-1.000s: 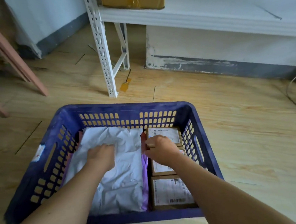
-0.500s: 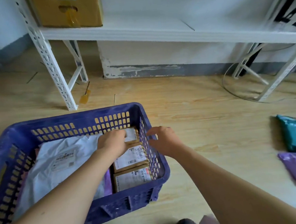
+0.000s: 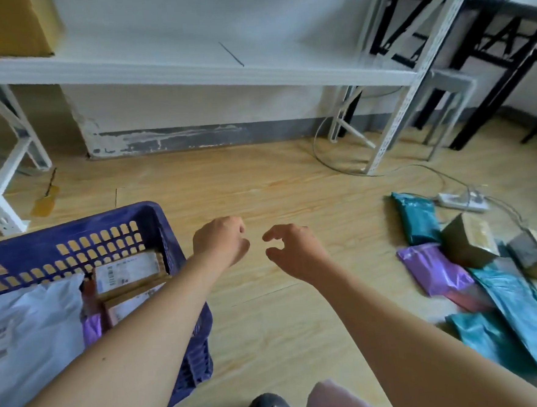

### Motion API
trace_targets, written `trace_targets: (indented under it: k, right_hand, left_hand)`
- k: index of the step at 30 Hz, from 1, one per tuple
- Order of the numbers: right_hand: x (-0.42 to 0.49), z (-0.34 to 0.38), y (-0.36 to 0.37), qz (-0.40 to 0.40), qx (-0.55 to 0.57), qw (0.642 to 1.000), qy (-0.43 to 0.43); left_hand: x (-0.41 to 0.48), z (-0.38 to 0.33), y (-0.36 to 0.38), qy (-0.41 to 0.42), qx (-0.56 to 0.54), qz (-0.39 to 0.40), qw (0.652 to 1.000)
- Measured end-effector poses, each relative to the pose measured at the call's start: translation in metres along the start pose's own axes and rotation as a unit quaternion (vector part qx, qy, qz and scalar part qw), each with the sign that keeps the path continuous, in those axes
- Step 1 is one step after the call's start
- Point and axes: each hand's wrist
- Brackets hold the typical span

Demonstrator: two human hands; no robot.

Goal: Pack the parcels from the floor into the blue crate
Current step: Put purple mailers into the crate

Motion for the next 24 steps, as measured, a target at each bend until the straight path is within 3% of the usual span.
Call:
trace_targets:
  k: [8, 24]
  right_hand:
    - [-0.032, -0.047, -0.040, -0.040, -0.018, 0.995, 0.088]
    - [-0.106, -0.125, -0.083, -0.065, -0.026, 0.980, 0.185]
  left_hand:
    - [-0.012, -0.046, 0.014, 0.052, 0.006, 0.033, 0.998]
    - [-0.050, -0.154, 0.060, 0.157, 0.018, 0.113, 0.981]
Point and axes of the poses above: each hand's wrist, its own x-axis towards the middle knuckle, its own y-axis out of the palm, z = x × y, and after that the axes turned 15 degrees about -y, right-handed
